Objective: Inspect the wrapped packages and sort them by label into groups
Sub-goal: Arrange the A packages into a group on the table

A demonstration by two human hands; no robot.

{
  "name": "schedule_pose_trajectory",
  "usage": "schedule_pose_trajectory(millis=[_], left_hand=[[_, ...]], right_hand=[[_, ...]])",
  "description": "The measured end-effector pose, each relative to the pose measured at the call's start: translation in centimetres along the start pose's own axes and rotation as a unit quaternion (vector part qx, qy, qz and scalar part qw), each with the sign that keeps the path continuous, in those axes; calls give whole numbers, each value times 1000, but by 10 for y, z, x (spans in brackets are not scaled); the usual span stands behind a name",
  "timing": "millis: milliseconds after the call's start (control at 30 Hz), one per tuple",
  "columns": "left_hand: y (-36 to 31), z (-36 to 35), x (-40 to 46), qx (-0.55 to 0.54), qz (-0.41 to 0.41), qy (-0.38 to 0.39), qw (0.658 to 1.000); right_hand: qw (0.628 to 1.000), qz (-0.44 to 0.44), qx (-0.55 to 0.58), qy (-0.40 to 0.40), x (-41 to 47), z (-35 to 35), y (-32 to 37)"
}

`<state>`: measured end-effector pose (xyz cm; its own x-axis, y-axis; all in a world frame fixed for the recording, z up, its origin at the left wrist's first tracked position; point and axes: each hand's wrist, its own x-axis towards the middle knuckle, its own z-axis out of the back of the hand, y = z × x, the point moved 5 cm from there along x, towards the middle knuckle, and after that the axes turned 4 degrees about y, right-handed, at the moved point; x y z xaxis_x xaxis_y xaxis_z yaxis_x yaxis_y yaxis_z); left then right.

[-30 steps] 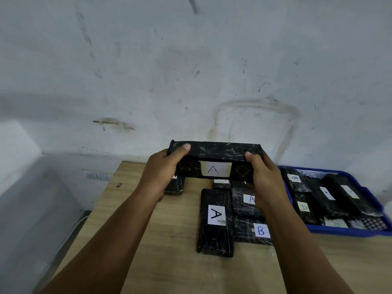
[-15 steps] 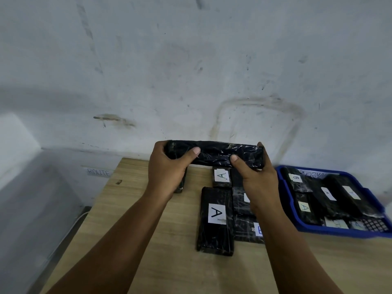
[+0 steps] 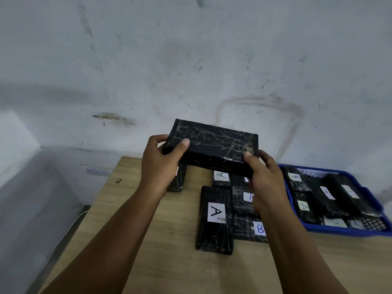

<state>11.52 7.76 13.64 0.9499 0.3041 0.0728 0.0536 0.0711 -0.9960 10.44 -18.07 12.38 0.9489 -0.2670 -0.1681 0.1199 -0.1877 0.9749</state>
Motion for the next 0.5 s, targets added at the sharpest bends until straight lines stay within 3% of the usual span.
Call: schedule_pose_trajectory(millis=[167, 500], left_hand=[[12, 8, 8, 39, 56, 36, 997], [2, 2, 8, 73, 50, 132, 987]], right_hand=[[997, -24, -26, 64, 1, 1, -1], [996, 11, -62, 70, -5, -4, -1]])
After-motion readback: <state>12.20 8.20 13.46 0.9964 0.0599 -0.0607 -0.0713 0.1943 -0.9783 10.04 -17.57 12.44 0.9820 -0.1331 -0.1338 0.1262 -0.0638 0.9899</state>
